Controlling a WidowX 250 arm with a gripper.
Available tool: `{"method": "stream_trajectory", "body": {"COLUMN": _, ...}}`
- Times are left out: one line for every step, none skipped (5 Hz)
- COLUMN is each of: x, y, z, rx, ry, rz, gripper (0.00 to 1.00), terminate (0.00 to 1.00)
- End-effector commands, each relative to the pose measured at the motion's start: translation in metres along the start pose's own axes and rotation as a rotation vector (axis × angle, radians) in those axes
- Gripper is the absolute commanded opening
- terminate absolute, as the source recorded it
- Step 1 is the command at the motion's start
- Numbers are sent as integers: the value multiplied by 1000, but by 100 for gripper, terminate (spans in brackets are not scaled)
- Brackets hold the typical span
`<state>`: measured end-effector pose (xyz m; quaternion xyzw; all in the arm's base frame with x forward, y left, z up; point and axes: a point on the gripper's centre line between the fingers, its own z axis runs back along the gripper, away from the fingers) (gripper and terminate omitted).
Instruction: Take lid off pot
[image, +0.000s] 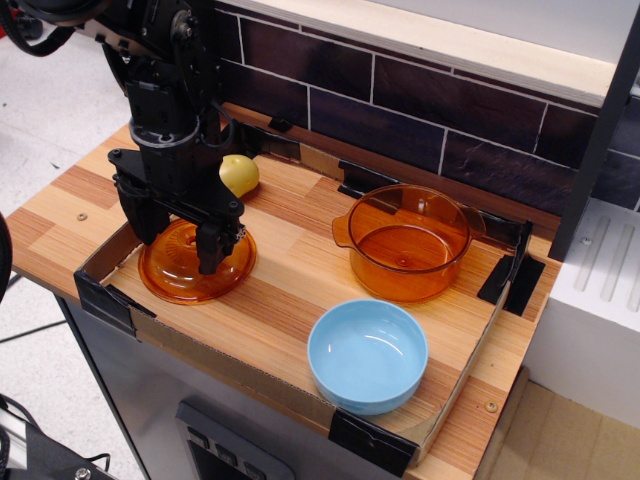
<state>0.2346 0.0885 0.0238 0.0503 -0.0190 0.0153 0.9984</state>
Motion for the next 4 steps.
{"method": "stream_trajectory", "body": {"x": 7, "y": 3, "z": 10, "rx": 12, "ry": -36, "rz": 3, "gripper": 100, "terminate": 0}}
{"method": "stream_trajectory", "body": {"x": 7, "y": 3, "z": 10, "rx": 12, "ry": -36, "rz": 3, "gripper": 100, "terminate": 0}}
{"method": "stream_trajectory", "body": {"x": 7, "y": 3, "z": 10, "rx": 12, "ry": -36, "rz": 3, "gripper": 100, "terminate": 0}}
{"method": "stream_trajectory", "body": {"x": 7, "y": 3, "z": 10, "rx": 12, "ry": -36, "rz": 3, "gripper": 100, "terminate": 100}}
